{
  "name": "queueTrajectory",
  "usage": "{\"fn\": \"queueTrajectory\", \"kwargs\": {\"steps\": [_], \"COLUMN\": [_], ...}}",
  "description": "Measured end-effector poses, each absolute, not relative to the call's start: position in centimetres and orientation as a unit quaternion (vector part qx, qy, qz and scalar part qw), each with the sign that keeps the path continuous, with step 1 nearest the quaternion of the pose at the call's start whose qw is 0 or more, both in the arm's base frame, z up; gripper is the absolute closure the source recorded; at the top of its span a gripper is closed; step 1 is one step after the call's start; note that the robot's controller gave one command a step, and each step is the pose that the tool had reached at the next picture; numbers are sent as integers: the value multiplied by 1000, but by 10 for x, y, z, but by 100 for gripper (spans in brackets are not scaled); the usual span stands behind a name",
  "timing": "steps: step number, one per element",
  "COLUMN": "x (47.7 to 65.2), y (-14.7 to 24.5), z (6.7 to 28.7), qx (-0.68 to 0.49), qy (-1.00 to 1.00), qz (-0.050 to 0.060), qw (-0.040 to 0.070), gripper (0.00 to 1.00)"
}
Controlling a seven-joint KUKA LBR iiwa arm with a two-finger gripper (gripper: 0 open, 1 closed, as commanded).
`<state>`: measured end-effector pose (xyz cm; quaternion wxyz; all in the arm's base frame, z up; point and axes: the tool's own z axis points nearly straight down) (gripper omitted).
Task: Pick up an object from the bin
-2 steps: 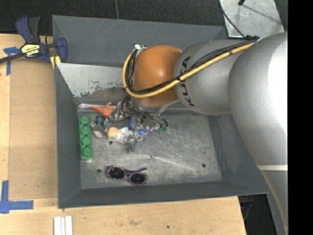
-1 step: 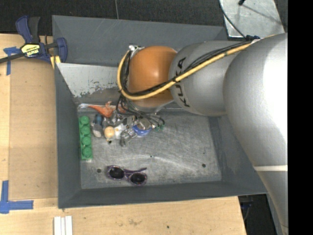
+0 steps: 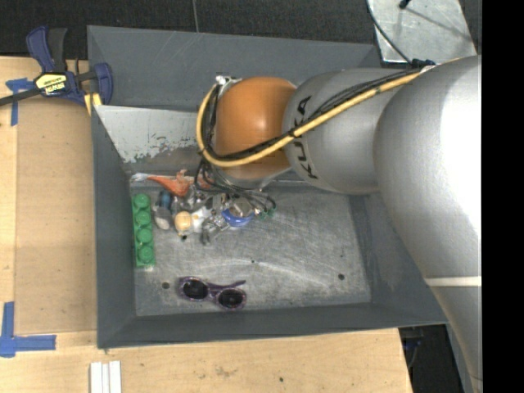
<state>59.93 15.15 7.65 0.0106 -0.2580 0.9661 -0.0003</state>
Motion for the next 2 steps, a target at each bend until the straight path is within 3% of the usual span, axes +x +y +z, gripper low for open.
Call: {"fn": "queueTrajectory", "kwargs": {"steps": [2], "x": [596], "y": [151], "z": [96], "qx": [-258], "qy": [966], "qz": [0], "qw": [0], "gripper": [100]}}
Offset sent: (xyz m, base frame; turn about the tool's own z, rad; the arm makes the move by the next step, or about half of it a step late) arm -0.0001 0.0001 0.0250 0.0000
